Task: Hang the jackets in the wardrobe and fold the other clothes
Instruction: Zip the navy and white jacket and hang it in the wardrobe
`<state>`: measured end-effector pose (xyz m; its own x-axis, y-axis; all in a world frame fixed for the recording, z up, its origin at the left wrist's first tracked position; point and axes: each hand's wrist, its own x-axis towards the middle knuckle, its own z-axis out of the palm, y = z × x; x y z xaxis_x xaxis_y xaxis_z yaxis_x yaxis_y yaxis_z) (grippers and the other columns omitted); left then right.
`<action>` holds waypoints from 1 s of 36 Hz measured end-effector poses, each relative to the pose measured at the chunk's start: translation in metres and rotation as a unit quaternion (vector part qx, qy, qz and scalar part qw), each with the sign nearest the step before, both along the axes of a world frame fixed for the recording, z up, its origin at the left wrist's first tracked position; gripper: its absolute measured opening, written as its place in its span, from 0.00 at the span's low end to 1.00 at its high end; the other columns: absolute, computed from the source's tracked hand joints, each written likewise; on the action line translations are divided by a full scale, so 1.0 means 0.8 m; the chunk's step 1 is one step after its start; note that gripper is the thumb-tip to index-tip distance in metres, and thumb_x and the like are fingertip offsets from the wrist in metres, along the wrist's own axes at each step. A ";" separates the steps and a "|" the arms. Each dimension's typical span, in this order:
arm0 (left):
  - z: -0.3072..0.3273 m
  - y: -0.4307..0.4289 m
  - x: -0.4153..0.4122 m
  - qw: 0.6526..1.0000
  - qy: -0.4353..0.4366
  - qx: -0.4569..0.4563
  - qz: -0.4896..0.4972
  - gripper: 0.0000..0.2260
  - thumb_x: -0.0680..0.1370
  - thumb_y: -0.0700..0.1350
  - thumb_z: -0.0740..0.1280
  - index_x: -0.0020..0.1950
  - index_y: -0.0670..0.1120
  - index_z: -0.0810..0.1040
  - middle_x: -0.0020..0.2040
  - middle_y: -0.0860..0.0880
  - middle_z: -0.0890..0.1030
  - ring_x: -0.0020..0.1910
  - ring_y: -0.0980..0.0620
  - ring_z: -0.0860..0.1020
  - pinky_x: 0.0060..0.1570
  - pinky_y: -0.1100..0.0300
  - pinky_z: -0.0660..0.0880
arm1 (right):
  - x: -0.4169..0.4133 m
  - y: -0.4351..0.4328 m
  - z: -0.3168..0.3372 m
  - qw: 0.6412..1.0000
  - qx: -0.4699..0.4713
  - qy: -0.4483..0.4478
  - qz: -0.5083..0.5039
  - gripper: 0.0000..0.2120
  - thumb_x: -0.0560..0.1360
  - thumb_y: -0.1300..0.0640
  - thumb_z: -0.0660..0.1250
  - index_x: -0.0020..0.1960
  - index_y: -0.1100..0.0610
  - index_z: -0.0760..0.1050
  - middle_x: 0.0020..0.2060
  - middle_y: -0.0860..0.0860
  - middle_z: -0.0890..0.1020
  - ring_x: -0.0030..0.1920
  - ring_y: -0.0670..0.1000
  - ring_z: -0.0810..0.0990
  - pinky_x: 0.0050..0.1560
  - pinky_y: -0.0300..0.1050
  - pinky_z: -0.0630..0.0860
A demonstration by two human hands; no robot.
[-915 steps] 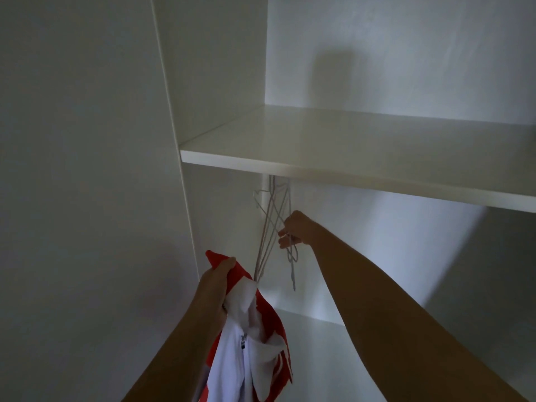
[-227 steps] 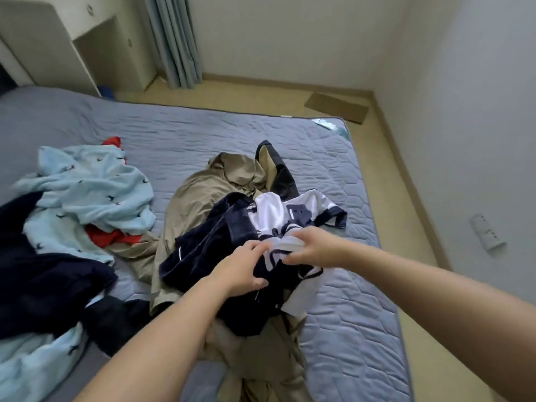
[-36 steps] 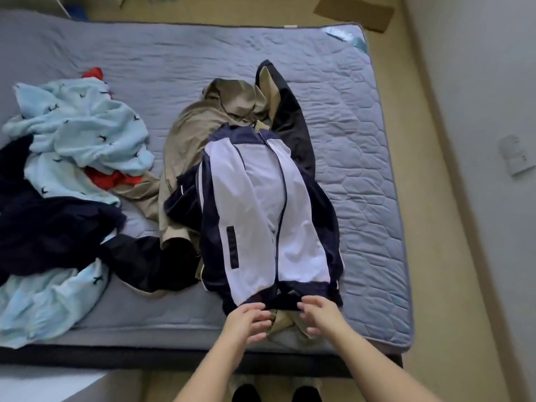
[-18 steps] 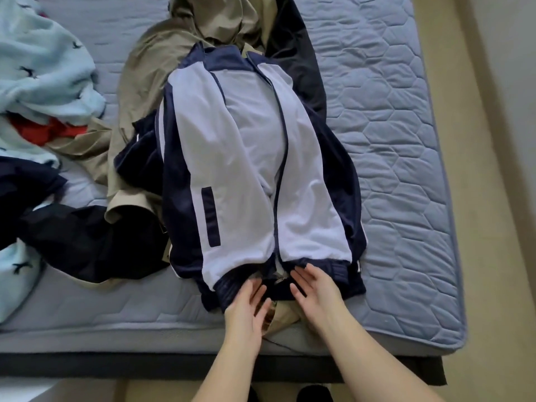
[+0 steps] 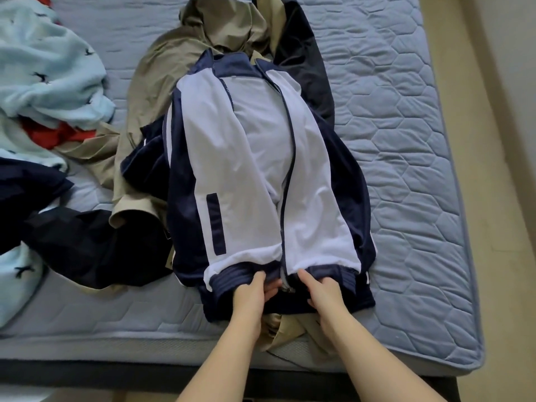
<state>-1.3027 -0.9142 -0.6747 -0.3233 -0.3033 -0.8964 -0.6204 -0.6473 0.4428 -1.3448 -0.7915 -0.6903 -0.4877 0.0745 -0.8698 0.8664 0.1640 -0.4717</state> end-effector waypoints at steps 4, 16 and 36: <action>0.004 -0.003 0.009 1.000 -0.008 -0.023 -0.018 0.06 0.78 0.39 0.67 0.42 0.39 0.80 0.33 0.47 0.84 0.33 0.53 0.82 0.49 0.56 0.79 | 0.007 0.008 0.010 0.996 -0.071 -0.016 -0.056 0.15 0.77 0.56 0.67 0.59 0.64 0.74 0.54 0.57 0.80 0.51 0.54 0.79 0.41 0.43 0.77; -0.015 0.000 -0.010 0.994 -0.060 -0.017 -0.086 0.07 0.79 0.45 0.65 0.47 0.42 0.79 0.44 0.46 0.83 0.44 0.51 0.82 0.48 0.59 0.76 | 0.017 0.003 0.002 0.993 -0.115 -0.018 -0.007 0.06 0.73 0.60 0.71 0.49 0.60 0.78 0.41 0.52 0.86 0.42 0.49 0.84 0.37 0.41 0.77; -0.028 0.005 -0.012 0.949 -0.032 -0.204 -0.236 0.22 0.75 0.59 0.67 0.50 0.39 0.80 0.42 0.51 0.80 0.41 0.57 0.76 0.36 0.68 0.66 | 0.023 0.013 -0.037 0.986 -0.158 -0.025 -0.051 0.05 0.73 0.62 0.72 0.44 0.63 0.77 0.30 0.50 0.78 0.28 0.44 0.74 0.28 0.36 0.71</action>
<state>-1.3122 -0.9106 -0.6970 -0.4587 -0.4641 -0.7577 -0.8330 -0.0722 0.5485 -1.3266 -0.7810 -0.7195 -0.4477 -0.1582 -0.8801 0.8942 -0.0733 -0.4417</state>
